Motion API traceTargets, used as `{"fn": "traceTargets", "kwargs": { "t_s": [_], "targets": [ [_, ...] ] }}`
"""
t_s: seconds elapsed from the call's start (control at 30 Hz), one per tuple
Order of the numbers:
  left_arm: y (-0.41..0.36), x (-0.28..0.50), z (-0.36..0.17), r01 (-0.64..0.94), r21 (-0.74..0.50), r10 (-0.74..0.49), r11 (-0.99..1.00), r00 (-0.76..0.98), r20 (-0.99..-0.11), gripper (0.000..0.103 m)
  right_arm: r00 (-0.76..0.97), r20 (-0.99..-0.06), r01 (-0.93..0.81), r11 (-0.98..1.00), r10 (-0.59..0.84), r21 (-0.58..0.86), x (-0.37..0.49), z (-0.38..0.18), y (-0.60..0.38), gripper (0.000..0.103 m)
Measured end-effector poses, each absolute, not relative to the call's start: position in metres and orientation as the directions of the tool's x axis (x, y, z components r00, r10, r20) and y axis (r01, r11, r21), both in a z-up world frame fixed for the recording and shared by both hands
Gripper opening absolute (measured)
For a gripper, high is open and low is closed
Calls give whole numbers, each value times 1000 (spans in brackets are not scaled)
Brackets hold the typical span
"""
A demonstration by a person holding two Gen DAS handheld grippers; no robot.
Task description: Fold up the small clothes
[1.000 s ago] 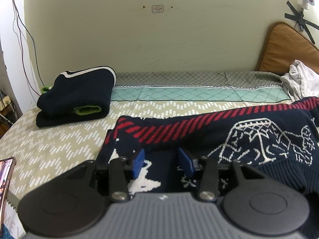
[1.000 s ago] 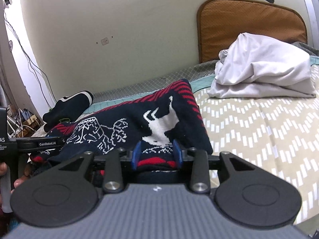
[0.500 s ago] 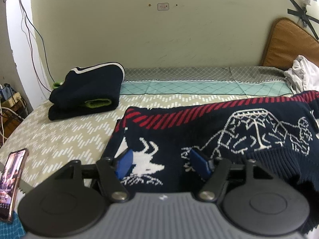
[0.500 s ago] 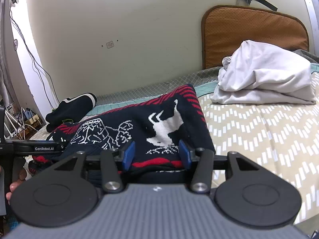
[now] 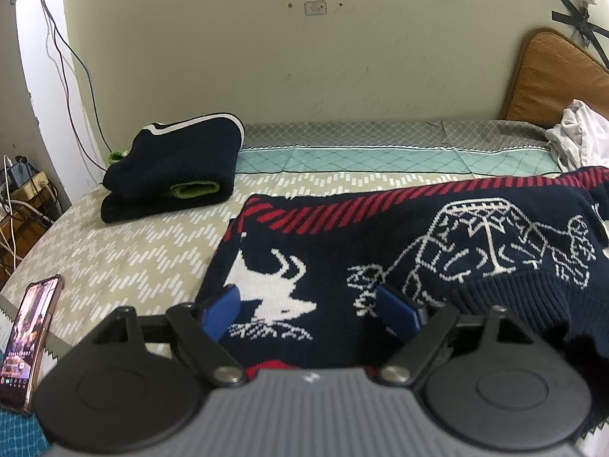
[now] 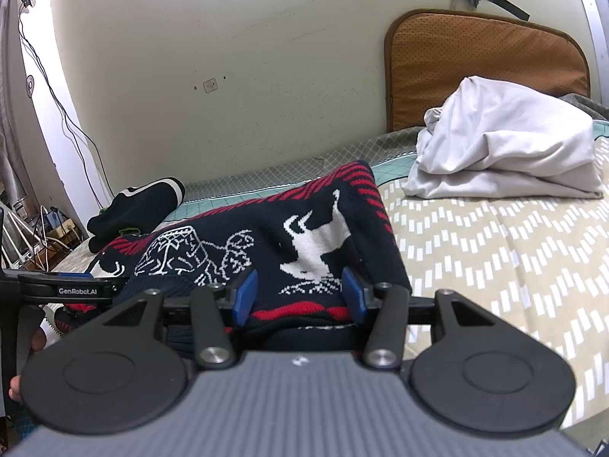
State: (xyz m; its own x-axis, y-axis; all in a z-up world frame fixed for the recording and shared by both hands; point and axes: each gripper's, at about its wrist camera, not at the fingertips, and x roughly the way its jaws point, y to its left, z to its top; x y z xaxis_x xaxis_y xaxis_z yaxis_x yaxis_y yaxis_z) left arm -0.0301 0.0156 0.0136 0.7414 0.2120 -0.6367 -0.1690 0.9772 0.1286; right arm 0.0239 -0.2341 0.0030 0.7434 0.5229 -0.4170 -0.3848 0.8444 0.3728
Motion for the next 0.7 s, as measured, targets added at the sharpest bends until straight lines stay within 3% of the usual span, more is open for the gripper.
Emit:
{"fn": "traceTargets", "kwargs": {
  "t_s": [0.33,0.5,0.7],
  "targets": [
    [15,-31,14,-166,131,211,977,733,-647,90,742,-417,-387,843,525,373,25,3,-234,52],
    [12,-33,16,-159,129,205,979,736,-645,103,742,-416,-388,843,526,373,25,2,-234,52],
    [14,-36,17,-169,84,182,982,731,-657,103,741,-416,-389,843,526,373,25,2,-234,52]
  ]
}}
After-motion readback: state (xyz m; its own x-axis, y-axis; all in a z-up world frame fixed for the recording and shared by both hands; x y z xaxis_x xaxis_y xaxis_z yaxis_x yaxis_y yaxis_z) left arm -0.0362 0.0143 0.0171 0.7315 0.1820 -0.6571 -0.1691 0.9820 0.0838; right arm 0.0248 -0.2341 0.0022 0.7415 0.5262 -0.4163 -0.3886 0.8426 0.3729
